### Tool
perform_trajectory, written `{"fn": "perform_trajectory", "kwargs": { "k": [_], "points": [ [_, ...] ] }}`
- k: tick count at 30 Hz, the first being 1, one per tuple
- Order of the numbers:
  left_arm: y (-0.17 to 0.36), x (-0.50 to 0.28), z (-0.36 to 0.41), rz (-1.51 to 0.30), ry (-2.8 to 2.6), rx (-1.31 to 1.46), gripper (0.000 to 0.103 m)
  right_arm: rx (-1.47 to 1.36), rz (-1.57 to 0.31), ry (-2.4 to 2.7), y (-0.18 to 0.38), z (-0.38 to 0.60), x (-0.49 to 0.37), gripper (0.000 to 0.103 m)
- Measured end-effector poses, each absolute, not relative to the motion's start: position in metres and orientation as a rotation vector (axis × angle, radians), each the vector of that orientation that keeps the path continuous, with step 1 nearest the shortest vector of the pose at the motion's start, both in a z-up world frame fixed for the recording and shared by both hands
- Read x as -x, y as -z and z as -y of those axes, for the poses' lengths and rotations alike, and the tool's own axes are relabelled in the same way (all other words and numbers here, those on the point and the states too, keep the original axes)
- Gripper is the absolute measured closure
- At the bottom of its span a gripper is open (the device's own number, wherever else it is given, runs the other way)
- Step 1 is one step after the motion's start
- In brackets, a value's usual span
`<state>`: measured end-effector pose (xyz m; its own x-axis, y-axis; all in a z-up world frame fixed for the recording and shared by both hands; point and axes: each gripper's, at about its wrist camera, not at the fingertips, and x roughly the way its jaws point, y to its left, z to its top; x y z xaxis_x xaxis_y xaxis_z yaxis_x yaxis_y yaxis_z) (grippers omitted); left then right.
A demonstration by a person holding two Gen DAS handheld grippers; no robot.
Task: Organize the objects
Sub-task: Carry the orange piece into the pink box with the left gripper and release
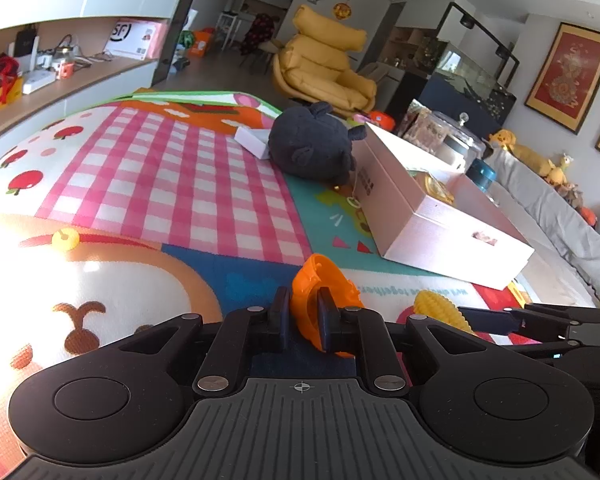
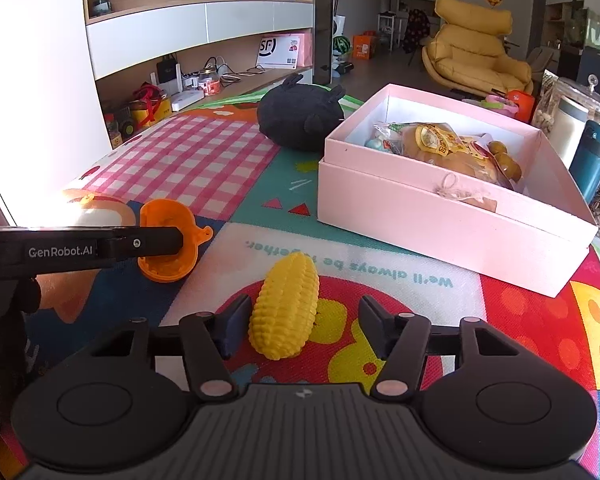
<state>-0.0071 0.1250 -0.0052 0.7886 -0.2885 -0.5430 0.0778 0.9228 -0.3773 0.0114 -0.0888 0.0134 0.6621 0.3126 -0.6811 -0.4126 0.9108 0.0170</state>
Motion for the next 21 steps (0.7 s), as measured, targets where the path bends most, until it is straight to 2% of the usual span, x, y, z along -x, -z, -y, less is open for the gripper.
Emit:
{"fn": "perform_trajectory", "kwargs": {
  "k": [5, 7, 21],
  "points": [
    [0.005, 0.007, -0.125, -0.634, 0.199, 0.341, 0.086, 0.136, -0.752, -0.402, -0.016, 0.088, -0.02, 0.068],
    [0.004, 0.007, -0.121, -0.635, 0.192, 0.319, 0.086, 0.145, -0.755, -0.399, -0.016, 0.087, -0.02, 0.071],
    [-0.006, 0.012, -0.097, -0.677, 0.218, 0.231, 0.089, 0.174, -0.734, -0.435, -0.032, 0.1, 0.002, 0.071]
  ]
}}
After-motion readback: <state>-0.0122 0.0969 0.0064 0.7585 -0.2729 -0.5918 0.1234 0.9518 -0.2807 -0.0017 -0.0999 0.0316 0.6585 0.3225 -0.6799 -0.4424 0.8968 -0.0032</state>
